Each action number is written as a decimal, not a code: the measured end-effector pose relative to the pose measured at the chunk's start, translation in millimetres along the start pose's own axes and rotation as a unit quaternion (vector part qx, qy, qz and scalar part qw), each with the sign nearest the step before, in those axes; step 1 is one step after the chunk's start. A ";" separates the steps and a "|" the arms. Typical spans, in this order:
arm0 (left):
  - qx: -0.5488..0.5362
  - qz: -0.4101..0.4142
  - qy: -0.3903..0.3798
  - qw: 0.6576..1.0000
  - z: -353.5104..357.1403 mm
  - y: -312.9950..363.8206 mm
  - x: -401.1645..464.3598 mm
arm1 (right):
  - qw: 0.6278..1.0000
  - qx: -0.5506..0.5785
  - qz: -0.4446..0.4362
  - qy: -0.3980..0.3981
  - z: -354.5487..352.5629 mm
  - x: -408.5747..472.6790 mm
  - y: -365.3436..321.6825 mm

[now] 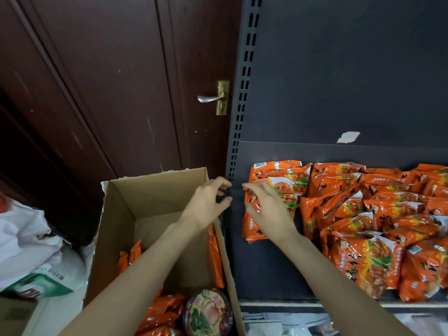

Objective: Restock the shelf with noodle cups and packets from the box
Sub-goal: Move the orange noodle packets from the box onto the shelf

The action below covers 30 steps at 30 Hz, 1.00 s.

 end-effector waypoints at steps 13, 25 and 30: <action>-0.006 -0.113 -0.048 0.992 0.1 -81.0 -36.7 | 0.984 0.079 0.087 -0.131 69.6 -8.4 -37.8; 0.063 -0.296 -0.097 0.948 73.4 -118.5 -18.2 | 0.966 0.184 0.116 -0.142 77.4 -15.0 -24.4; 0.051 -0.297 -0.045 0.953 55.4 -121.6 -22.7 | 0.984 0.096 0.066 -0.132 75.8 -10.3 -31.0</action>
Point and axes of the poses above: each hand's wrist, its own x-axis towards the middle knuckle, its own z-axis out of the palm, y = z × x, the point moved 4 cm from there along x, towards the middle knuckle, and after that the axes turned 11 degrees about -z, right-handed, at the moved point
